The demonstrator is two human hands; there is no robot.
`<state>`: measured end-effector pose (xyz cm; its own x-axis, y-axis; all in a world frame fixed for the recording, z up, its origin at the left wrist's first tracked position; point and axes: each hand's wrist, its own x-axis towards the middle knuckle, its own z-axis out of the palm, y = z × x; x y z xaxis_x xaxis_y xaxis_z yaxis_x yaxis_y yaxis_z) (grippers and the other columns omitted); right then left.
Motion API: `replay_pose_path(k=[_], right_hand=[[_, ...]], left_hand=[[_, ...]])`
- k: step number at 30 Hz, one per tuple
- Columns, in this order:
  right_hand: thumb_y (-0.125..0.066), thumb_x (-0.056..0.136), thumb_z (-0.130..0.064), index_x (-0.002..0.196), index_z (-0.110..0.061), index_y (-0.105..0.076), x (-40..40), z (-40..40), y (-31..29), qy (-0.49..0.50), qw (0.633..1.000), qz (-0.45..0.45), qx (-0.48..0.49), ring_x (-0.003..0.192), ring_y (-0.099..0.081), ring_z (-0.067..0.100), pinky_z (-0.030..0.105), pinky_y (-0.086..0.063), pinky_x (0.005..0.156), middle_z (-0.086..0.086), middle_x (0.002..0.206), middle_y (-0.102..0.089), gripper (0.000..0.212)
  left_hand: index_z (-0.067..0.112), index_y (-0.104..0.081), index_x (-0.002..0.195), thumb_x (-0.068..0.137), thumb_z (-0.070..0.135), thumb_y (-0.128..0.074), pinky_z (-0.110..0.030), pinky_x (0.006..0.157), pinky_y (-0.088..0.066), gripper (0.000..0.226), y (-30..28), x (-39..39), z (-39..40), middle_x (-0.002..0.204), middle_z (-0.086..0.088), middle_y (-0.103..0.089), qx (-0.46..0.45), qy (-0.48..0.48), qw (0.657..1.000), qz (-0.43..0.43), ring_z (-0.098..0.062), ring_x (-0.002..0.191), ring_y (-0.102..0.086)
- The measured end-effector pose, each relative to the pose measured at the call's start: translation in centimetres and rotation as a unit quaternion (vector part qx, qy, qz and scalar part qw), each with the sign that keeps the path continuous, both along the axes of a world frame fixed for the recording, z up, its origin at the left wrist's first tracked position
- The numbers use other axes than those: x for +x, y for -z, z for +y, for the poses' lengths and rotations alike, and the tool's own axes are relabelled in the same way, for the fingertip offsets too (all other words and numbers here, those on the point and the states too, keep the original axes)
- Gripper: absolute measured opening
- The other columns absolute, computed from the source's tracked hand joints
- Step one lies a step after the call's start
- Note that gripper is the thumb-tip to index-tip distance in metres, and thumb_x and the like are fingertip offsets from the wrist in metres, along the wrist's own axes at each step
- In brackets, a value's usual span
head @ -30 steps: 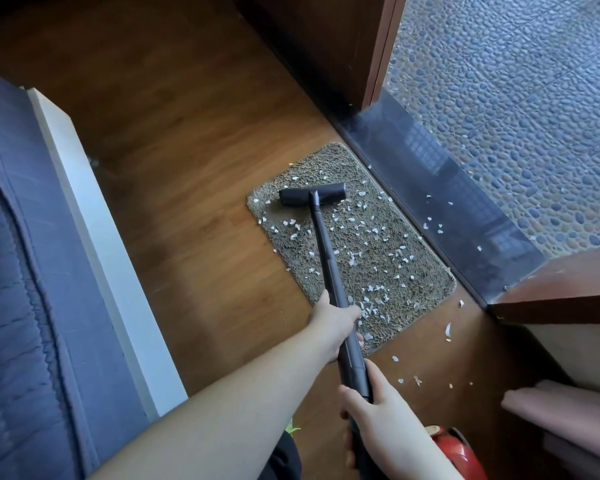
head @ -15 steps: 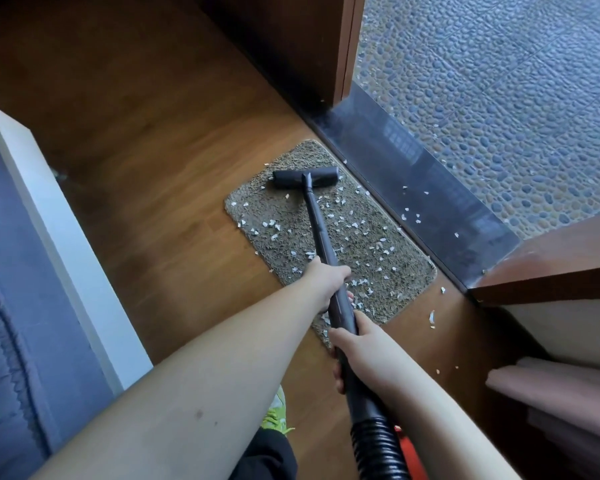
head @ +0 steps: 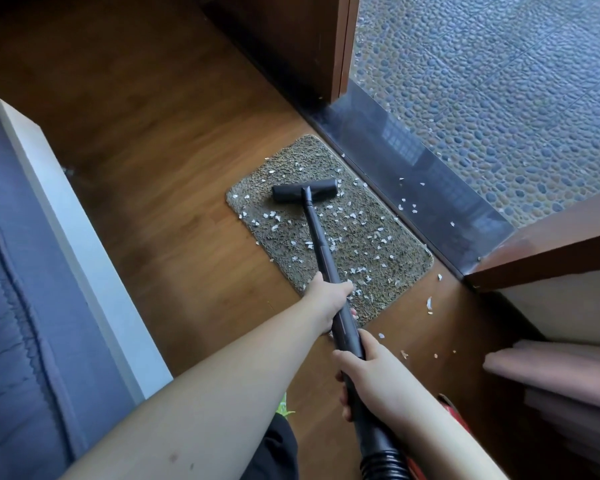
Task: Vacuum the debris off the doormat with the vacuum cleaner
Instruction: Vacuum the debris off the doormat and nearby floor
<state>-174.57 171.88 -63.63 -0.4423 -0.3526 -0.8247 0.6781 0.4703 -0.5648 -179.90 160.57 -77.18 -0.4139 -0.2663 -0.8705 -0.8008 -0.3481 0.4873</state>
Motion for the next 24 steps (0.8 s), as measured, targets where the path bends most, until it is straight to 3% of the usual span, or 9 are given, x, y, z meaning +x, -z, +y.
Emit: replay_pose_path(k=[7, 12, 16, 20, 24], right_hand=[[-0.049, 0.093, -0.012, 0.098, -0.016, -0.048, 3.5, 2.3, 0.4, 0.007, 1.000, 0.021, 0.007, 0.041, -0.051, 0.021, 0.029, -0.046, 0.044, 0.010, 0.068, -0.051, 0.007], [-0.050, 0.092, -0.011, 0.097, -0.014, -0.047, 5.9, 4.3, 1.4, 0.013, 0.999, 0.030, 0.010, 0.040, -0.050, 0.020, 0.028, -0.046, 0.043, 0.010, 0.070, -0.051, 0.006], [-0.050, 0.092, -0.011, 0.102, -0.010, -0.047, 7.6, 5.5, 2.9, 0.021, 0.999, 0.036, 0.002, 0.041, -0.051, 0.021, 0.029, -0.046, 0.043, 0.010, 0.069, -0.052, 0.011], [-0.049, 0.090, -0.009, 0.098, -0.010, -0.046, 10.4, 5.7, 5.1, 0.032, 0.998, 0.053, -0.011, 0.043, -0.051, 0.023, 0.030, -0.047, 0.043, 0.007, 0.065, -0.052, 0.008], [-0.048, 0.092, -0.007, 0.102, -0.007, -0.047, 13.4, 5.3, 7.1, 0.055, 0.997, 0.047, -0.030, 0.039, -0.049, 0.018, 0.026, -0.045, 0.041, 0.011, 0.071, -0.049, 0.011]], left_hand=[[0.012, -0.032, 0.144, 0.094, 0.013, -0.059, -0.026, 0.043, -0.050, 0.057, -0.9, 2.9, 2.9, 0.078, -0.014, -0.053, 0.016, 0.019, 0.999, 0.024, -0.018, 0.044, -0.054], [0.004, -0.039, 0.130, 0.091, 0.010, -0.055, -0.032, 0.054, -0.051, 0.043, -0.7, 5.4, 4.8, 0.073, -0.012, -0.050, 0.032, 0.010, 0.998, 0.050, -0.018, 0.042, -0.053], [0.010, -0.039, 0.111, 0.090, -0.001, -0.046, -0.033, 0.049, -0.054, 0.025, 0.0, 7.6, 6.2, 0.069, -0.012, -0.047, 0.086, -0.049, 0.992, 0.076, -0.018, 0.039, -0.055], [0.010, -0.039, 0.112, 0.090, -0.003, -0.044, -0.022, 0.041, -0.045, 0.027, 2.5, 9.7, 6.5, 0.068, -0.010, -0.044, 0.066, -0.050, 0.991, 0.101, -0.017, 0.045, -0.046], [0.008, -0.040, 0.113, 0.091, -0.003, -0.044, -0.021, 0.039, -0.042, 0.025, 4.5, 11.9, 6.2, 0.067, -0.009, -0.043, 0.034, -0.029, 0.993, 0.111, -0.016, 0.044, -0.044]])
